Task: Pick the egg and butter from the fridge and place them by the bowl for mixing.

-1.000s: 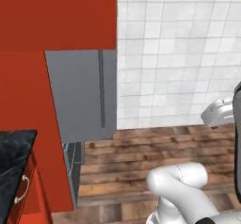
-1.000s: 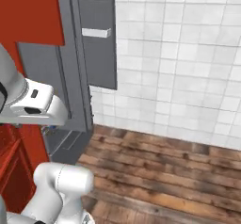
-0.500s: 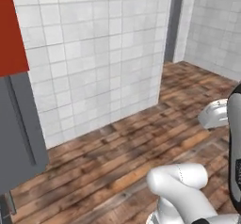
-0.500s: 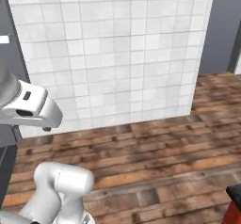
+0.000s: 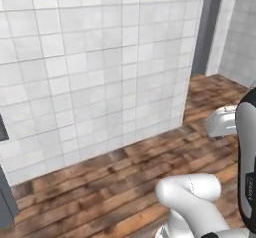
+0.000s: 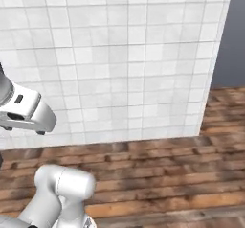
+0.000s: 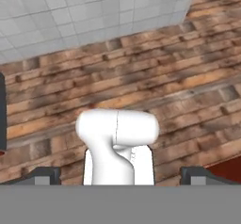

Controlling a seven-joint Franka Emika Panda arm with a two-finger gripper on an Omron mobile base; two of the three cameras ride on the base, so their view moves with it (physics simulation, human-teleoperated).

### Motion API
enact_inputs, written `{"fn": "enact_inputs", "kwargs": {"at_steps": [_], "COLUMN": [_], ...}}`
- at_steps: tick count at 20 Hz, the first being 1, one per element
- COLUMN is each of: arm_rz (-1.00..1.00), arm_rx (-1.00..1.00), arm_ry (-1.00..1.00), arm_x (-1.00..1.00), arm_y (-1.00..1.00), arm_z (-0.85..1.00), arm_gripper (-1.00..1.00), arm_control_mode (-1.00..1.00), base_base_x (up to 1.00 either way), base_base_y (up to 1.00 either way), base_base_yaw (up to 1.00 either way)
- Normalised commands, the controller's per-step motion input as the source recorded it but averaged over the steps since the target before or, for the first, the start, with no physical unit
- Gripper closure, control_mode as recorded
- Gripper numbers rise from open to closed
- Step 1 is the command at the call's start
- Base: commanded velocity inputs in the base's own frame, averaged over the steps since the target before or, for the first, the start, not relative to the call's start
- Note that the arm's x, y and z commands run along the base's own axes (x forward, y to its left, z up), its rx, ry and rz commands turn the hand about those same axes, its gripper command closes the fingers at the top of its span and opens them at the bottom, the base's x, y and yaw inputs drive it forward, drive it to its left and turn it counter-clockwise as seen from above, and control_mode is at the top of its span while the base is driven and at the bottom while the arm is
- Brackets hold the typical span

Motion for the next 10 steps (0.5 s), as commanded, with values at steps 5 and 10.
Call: {"fn": "enact_inputs", "kwargs": {"at_steps": [5, 10], "arm_rz": [0.00, 0.00], "arm_rx": [0.00, 0.00], "arm_ry": [0.00, 0.00], "arm_x": [0.00, 0.00], "arm_y": [0.00, 0.00], "arm_z": [0.00, 0.00], "arm_gripper": [-1.00, -1.00], "arm_control_mode": [1.00, 1.00], "base_base_x": [1.00, 1.00], "base_base_y": [-0.15, -0.27], "base_base_yaw": [0.71, 0.66]}}
